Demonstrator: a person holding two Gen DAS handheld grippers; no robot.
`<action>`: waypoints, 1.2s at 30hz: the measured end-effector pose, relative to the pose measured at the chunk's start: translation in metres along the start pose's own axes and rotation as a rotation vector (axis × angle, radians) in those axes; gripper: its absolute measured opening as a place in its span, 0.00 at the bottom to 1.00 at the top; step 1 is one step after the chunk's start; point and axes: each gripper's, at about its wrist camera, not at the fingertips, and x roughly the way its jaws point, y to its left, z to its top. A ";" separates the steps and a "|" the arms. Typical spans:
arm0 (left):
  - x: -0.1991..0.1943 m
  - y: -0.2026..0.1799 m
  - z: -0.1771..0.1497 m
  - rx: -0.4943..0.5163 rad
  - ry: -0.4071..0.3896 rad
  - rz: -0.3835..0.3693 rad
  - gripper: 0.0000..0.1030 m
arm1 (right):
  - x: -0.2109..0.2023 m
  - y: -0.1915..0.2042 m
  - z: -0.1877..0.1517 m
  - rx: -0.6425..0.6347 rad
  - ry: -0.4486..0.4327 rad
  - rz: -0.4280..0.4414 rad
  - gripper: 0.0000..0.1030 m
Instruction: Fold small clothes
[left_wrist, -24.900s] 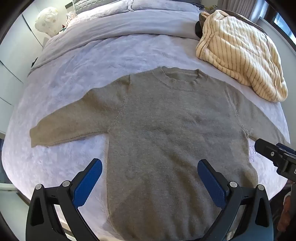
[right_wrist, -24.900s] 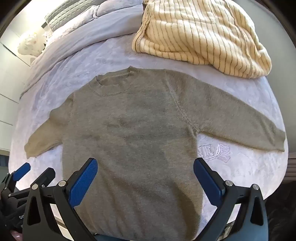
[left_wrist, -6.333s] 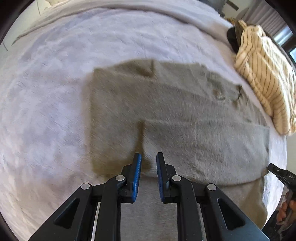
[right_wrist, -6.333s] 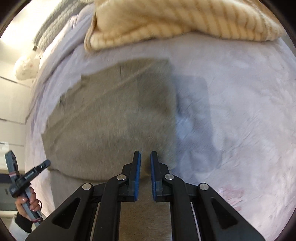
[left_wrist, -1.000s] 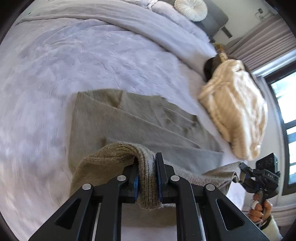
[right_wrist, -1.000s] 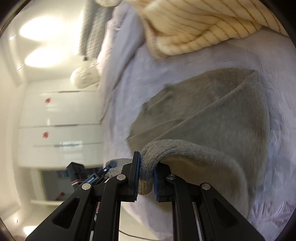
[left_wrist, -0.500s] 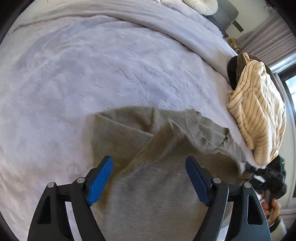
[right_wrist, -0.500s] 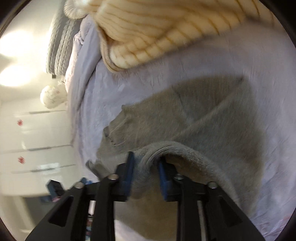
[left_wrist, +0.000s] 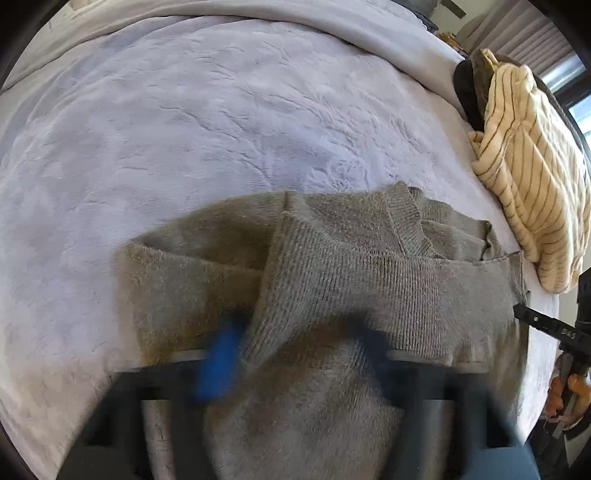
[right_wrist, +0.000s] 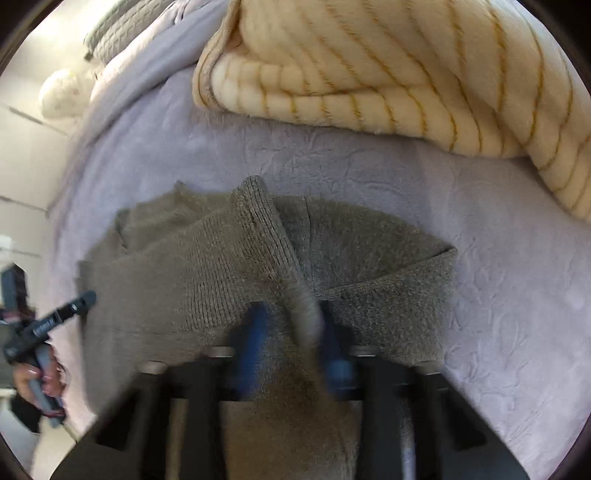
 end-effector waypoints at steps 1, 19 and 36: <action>-0.002 -0.001 0.000 0.003 -0.001 -0.003 0.10 | -0.008 0.005 -0.001 -0.021 -0.020 -0.018 0.07; 0.001 -0.004 0.019 0.081 -0.100 0.138 0.09 | 0.003 -0.031 0.011 0.175 -0.023 -0.021 0.13; -0.060 0.048 -0.090 -0.071 0.026 0.112 0.13 | -0.047 -0.081 -0.127 0.302 0.143 0.232 0.06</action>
